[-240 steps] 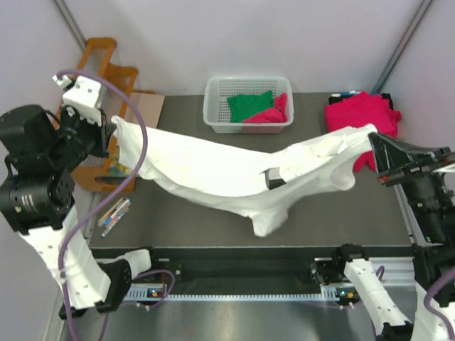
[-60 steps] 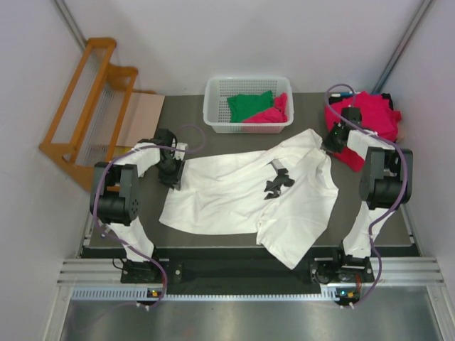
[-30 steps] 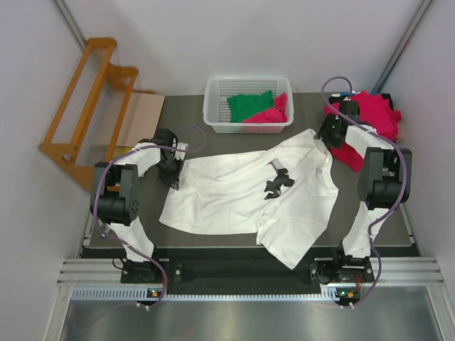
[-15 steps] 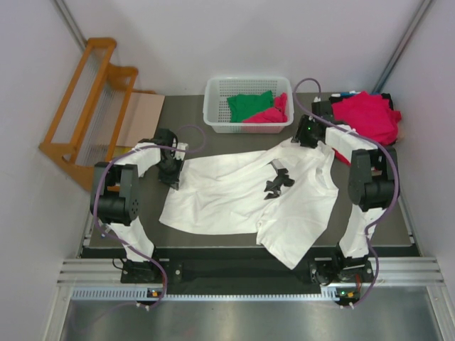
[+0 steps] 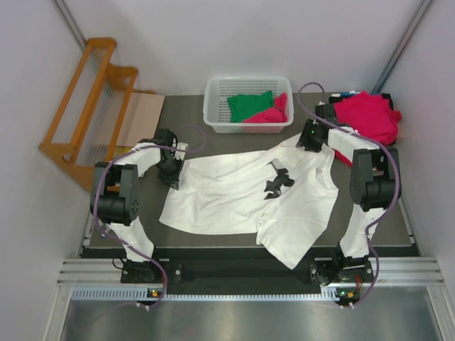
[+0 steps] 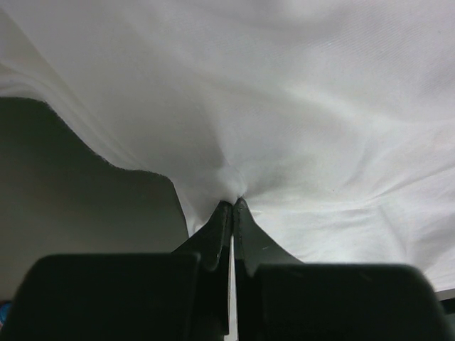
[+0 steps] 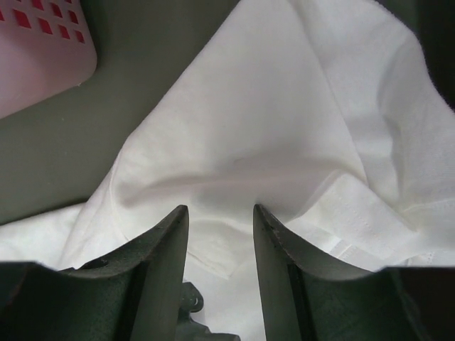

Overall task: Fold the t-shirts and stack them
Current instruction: Flatten the tshirt out

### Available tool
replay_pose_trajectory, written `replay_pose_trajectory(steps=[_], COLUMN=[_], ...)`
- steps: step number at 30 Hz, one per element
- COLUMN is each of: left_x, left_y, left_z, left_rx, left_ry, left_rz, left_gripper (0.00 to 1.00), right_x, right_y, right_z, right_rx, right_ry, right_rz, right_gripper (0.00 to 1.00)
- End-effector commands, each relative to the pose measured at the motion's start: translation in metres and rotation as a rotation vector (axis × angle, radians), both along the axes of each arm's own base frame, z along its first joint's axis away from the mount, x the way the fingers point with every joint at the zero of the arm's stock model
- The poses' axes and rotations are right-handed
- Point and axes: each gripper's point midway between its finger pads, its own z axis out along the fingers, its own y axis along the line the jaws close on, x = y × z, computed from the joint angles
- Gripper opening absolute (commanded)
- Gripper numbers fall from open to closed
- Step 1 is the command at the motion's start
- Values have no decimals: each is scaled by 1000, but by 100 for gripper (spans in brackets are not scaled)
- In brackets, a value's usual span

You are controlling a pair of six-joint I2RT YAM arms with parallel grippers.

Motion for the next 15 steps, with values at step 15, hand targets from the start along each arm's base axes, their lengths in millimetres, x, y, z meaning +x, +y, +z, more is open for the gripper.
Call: replay_pose_trajectory(steps=[15], left_x=[4], left_y=[5], left_z=[2], left_rx=[13], left_ry=[-23], left_rz=[-2], left_gripper=[0], right_x=[-15], right_y=[-19], right_z=[28], right_rx=[-23], right_ry=[-56], right_rz=[-40], right_gripper=[49])
